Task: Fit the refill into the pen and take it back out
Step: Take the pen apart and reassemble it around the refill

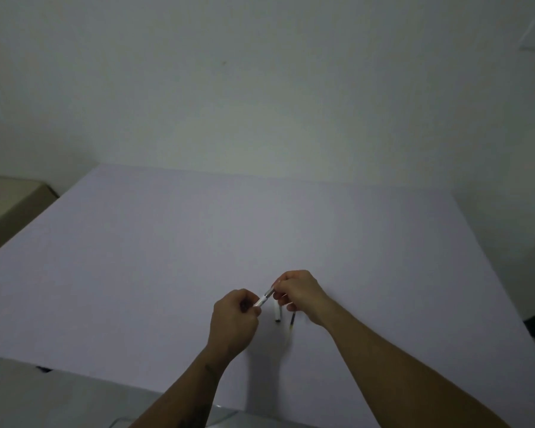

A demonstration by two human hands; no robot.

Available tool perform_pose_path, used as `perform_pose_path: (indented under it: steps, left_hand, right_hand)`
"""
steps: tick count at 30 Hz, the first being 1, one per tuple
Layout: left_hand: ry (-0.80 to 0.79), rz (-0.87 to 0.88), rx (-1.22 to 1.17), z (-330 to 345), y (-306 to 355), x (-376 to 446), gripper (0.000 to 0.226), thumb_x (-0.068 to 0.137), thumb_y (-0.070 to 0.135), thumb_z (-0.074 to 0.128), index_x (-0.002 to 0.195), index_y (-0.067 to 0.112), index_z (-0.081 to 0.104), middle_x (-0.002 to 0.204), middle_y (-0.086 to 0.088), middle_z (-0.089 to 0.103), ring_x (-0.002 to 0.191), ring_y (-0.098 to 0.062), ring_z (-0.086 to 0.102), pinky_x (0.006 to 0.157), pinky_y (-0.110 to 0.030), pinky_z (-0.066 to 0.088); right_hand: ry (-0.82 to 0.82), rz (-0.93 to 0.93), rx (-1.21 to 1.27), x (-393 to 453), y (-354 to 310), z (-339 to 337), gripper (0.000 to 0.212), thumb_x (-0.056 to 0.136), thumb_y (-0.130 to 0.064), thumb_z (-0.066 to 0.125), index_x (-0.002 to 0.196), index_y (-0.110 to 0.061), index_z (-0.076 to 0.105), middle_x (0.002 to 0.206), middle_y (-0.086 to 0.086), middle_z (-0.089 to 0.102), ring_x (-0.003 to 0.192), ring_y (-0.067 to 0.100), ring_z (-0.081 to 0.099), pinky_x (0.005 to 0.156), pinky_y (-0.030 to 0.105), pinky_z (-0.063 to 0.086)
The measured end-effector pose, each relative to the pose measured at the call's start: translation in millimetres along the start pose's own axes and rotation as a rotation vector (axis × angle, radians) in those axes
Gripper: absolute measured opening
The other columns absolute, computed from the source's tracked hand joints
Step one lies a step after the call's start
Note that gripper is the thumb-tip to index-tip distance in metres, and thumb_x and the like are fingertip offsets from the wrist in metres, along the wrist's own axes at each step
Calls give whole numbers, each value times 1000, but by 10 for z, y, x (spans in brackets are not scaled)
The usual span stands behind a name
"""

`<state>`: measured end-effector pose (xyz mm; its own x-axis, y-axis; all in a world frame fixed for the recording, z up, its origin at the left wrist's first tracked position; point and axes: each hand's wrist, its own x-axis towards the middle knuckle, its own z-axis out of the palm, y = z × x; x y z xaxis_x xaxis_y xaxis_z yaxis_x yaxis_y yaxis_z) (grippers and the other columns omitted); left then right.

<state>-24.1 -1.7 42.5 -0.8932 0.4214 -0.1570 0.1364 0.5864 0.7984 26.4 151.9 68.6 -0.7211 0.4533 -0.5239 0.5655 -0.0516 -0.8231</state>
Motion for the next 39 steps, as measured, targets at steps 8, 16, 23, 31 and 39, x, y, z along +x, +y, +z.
perform_pose_path:
  steps: [8, 16, 23, 31, 39]
  left_hand:
    - [-33, 52, 4, -370, -120, 80, 15, 78, 8, 68, 74, 22, 67, 76, 3, 66, 70, -15, 62, 66, -31, 55]
    - [-96, 124, 29, -646, -269, 210, 15, 78, 7, 71, 78, 21, 69, 77, 7, 65, 70, -11, 60, 68, -31, 55]
    - [-163, 143, 79, -755, -366, 257, 12, 81, 8, 70, 83, 20, 70, 82, 4, 65, 73, -12, 60, 68, -25, 52]
    - [-202, 150, 108, -759, -314, 309, 10, 83, 8, 68, 83, 19, 68, 83, 2, 64, 75, -17, 61, 69, -28, 53]
    - [-204, 185, 129, -843, -261, 358, 9, 83, 7, 66, 85, 16, 70, 82, 2, 63, 72, -15, 58, 66, -26, 49]
  right_hand:
    - [34, -7, -57, -99, -162, 272, 15, 85, -7, 57, 85, -6, 72, 78, 11, 72, 66, 18, 64, 56, 24, 50]
    - [113, 35, -85, -157, -218, 636, 21, 86, -21, 57, 81, -5, 69, 75, 11, 71, 64, 20, 60, 58, 28, 47]
    - [104, 57, -134, -221, -185, 672, 46, 94, -50, 52, 95, -8, 71, 80, 8, 71, 67, 20, 63, 59, 28, 47]
    - [47, -140, -268, -247, -221, 592, 24, 79, -7, 75, 98, -21, 71, 92, 4, 71, 78, 18, 65, 73, 35, 55]
    - [137, -221, -305, -220, -184, 707, 13, 84, -6, 69, 87, -19, 73, 78, -2, 64, 62, 9, 54, 53, 19, 43]
